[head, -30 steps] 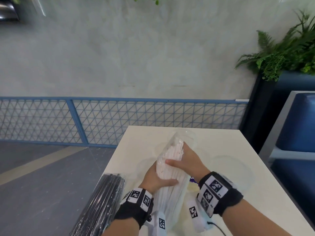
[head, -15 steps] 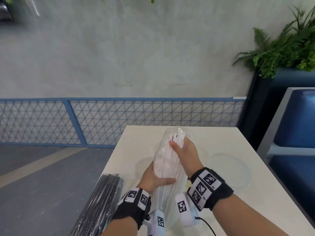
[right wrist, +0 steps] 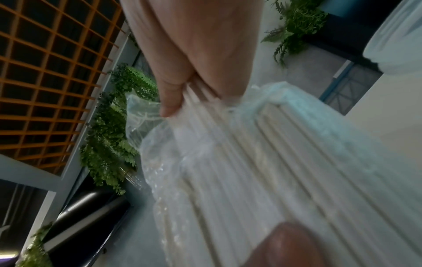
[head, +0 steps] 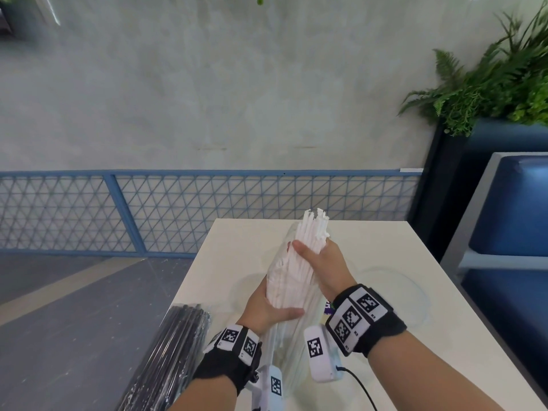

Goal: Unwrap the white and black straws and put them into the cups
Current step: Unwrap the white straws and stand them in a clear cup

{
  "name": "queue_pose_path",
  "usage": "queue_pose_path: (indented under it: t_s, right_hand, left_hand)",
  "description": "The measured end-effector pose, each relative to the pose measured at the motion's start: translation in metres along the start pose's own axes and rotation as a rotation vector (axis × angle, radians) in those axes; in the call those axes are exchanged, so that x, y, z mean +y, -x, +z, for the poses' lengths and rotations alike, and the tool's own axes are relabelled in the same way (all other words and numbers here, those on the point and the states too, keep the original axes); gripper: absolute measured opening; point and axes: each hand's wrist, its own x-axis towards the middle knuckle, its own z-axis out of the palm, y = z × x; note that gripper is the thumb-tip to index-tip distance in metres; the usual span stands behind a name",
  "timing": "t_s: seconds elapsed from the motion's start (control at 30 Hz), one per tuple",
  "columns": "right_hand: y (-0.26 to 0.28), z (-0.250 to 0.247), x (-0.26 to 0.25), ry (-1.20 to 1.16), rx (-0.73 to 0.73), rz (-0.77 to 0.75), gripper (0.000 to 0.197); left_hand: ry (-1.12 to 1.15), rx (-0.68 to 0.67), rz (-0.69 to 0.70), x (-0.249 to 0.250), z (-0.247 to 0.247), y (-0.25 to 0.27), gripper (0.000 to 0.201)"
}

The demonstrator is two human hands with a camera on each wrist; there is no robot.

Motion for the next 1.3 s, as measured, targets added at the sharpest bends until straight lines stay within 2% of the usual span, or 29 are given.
queue_pose_path:
  t_s: [0.1, 0.17, 0.23, 0.3, 0.37, 0.47, 0.63, 0.8, 0.93, 1.13, 1.2, 1.27, 1.3]
  right_hand:
    - [-0.002, -0.004, 0.001, 0.069, -0.044, -0.006, 0.037]
    - [-0.001, -0.005, 0.006, 0.285, -0.123, 0.019, 0.046]
    - [0.002, -0.004, 0.009, 0.417, -0.13, 0.022, 0.046]
    - [0.003, -0.003, 0.01, 0.33, -0.073, 0.018, 0.043]
    - [0.003, -0.003, 0.007, 0.143, -0.024, 0.023, 0.04]
    - [0.0, -0.005, 0.002, -0.036, -0.024, 0.032, 0.038]
    - [0.005, -0.004, 0.003, 0.133, -0.17, 0.077, 0.041]
    - [0.001, 0.0, 0.004, 0.051, -0.035, 0.056, 0.02]
    - [-0.003, -0.001, -0.002, -0.022, -0.033, 0.003, 0.006]
    - [-0.002, -0.002, 0.009, 0.059, -0.08, 0.065, 0.034]
    - [0.001, 0.0, 0.012, 0.116, -0.061, 0.069, 0.026]
    - [0.001, 0.002, 0.008, 0.109, -0.041, 0.039, 0.008]
    - [0.0, 0.003, 0.005, 0.095, -0.032, 0.021, 0.005]
  left_hand:
    - [0.008, 0.008, 0.005, -0.001, -0.001, 0.0, 0.091]
    - [0.024, 0.016, 0.011, -0.002, 0.0, 0.0, 0.093]
    - [0.036, 0.007, 0.017, -0.002, 0.0, 0.0, 0.091]
    - [0.037, -0.004, 0.026, -0.001, 0.001, 0.001, 0.087]
    - [0.039, -0.003, 0.032, 0.001, 0.001, 0.002, 0.082]
    - [0.042, -0.003, 0.034, 0.002, 0.001, 0.003, 0.077]
    - [0.046, -0.008, 0.036, -0.002, 0.0, 0.0, 0.098]
    - [0.028, -0.003, 0.039, -0.004, -0.001, -0.002, 0.096]
    - [0.026, -0.005, 0.035, -0.004, -0.002, -0.001, 0.086]
    - [0.031, 0.001, 0.053, -0.004, 0.0, -0.002, 0.09]
    - [0.043, 0.005, 0.055, -0.005, 0.0, -0.002, 0.097]
    - [0.039, 0.006, 0.054, -0.007, -0.002, -0.004, 0.098]
    - [0.039, 0.003, 0.048, -0.007, -0.002, -0.005, 0.096]
